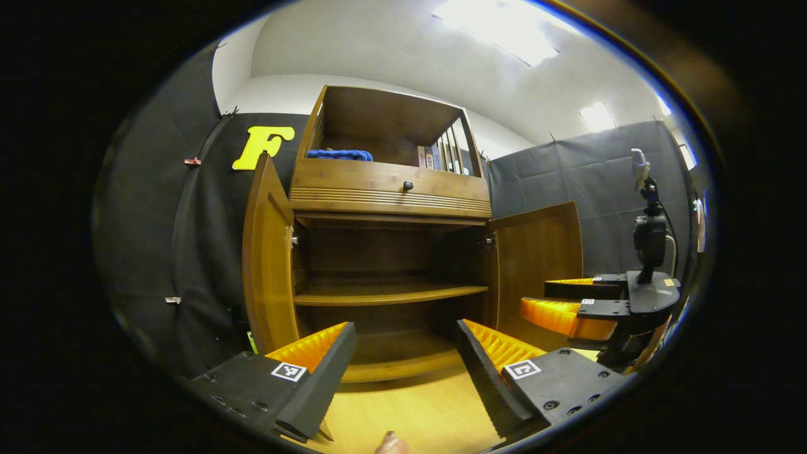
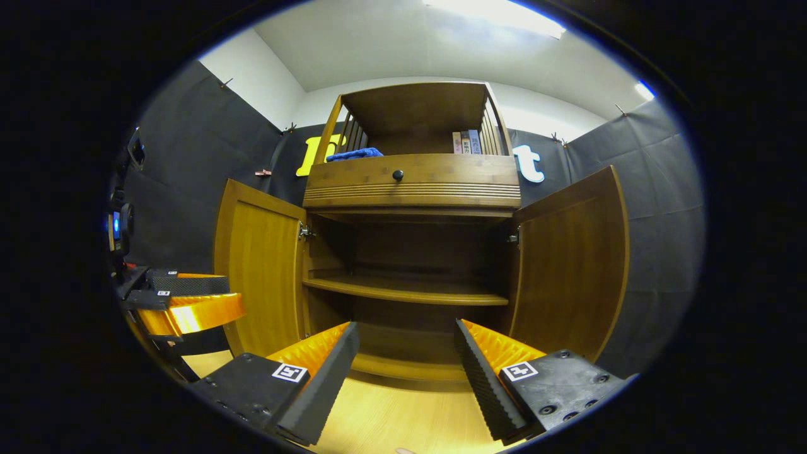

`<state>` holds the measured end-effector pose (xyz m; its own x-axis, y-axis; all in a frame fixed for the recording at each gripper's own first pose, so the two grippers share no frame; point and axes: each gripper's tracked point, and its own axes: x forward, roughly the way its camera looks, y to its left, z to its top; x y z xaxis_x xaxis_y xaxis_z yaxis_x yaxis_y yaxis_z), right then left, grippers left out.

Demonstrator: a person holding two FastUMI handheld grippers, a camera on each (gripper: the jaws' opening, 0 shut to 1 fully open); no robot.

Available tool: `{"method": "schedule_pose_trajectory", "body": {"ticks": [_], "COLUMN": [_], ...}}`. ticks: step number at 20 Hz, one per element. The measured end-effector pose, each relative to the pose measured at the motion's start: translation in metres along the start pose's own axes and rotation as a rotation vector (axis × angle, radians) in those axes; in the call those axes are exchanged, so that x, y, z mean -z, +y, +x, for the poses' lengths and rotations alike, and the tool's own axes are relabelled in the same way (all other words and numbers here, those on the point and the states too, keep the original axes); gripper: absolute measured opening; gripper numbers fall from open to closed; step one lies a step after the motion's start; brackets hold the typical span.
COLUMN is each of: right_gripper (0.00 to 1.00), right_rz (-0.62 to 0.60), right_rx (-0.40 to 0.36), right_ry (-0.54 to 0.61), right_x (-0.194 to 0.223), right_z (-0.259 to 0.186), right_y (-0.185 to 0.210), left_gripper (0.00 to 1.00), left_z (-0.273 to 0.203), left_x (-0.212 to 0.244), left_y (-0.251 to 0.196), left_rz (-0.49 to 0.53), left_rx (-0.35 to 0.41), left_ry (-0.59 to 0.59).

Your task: Open the right door of the double-door shoe cabinet with the right hand, and open the left door with the left hand.

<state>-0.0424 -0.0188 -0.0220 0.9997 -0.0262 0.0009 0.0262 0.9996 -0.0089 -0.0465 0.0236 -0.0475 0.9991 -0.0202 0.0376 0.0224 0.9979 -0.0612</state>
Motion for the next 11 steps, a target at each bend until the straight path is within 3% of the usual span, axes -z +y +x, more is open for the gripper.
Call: {"method": "schedule_pose_trajectory", "body": {"ticks": [11], "right_gripper": [0.97], "right_rz": [-0.011], "right_rx": [-0.012], "right_ry": [0.035], "right_x": [0.011], "right_z": [0.002], "right_y": [-0.007], "left_gripper": [0.98], "left_z": [0.013], "left_x": [0.003], "left_y": [-0.01], "left_rz": [-0.002], "left_rx": [-0.005], "left_ry": [0.017]}}
